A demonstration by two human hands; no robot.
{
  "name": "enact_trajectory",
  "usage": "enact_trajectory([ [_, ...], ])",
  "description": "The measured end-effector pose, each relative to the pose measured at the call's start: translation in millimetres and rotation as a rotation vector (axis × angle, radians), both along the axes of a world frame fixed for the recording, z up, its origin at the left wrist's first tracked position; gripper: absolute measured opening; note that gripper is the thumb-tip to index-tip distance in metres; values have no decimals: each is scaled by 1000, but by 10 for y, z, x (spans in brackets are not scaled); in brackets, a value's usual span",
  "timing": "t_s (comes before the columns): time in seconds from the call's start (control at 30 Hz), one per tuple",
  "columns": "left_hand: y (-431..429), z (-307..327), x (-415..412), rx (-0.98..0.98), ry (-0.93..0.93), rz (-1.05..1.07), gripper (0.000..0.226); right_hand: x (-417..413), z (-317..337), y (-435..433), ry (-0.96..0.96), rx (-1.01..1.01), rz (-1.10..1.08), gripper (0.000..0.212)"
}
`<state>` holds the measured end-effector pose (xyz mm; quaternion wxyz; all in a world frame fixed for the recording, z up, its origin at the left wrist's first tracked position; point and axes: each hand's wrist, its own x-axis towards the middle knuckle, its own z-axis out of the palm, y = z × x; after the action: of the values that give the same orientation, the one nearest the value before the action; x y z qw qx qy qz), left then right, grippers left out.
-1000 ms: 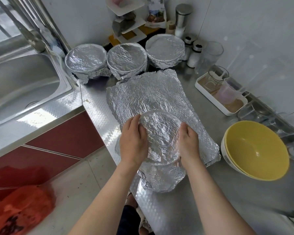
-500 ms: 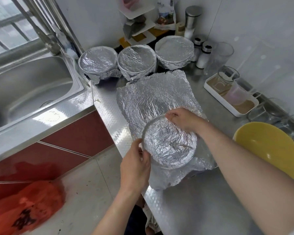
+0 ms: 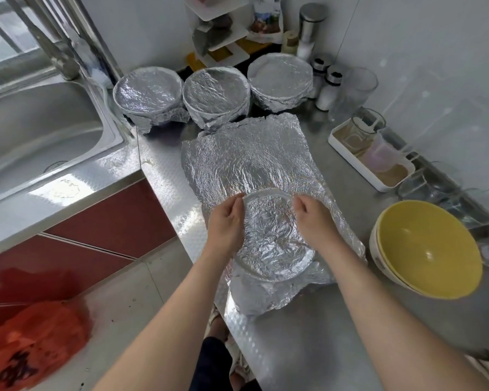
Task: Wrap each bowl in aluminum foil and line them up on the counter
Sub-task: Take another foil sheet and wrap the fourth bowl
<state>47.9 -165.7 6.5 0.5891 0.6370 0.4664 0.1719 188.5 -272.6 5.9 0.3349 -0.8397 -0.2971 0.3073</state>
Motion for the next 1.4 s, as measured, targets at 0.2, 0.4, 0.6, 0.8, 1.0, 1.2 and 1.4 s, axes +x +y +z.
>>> enact_trajectory([
  [0.2,-93,157,-139,-15,-48,193,30,-13,170,208,-93,-1,152,30],
  [0.4,-131,169,-399,11,-36,416,31,-126,226,587,112,-39,365,31],
  [0.6,12,63,-457,86,130,284,31,142,139,283,366,-22,259,41],
  [0.8,-60,229,-243,727,274,-355,50,389,23,-127,642,-21,233,52],
  [1.0,-563,-21,-160,902,419,-624,60,169,-51,-163,401,20,211,45],
  [1.2,-643,-159,-124,973,412,-578,56,-63,-110,-312,351,117,70,26],
  [1.4,-658,-193,-70,910,403,-501,55,-358,-159,-378,551,302,-130,25],
])
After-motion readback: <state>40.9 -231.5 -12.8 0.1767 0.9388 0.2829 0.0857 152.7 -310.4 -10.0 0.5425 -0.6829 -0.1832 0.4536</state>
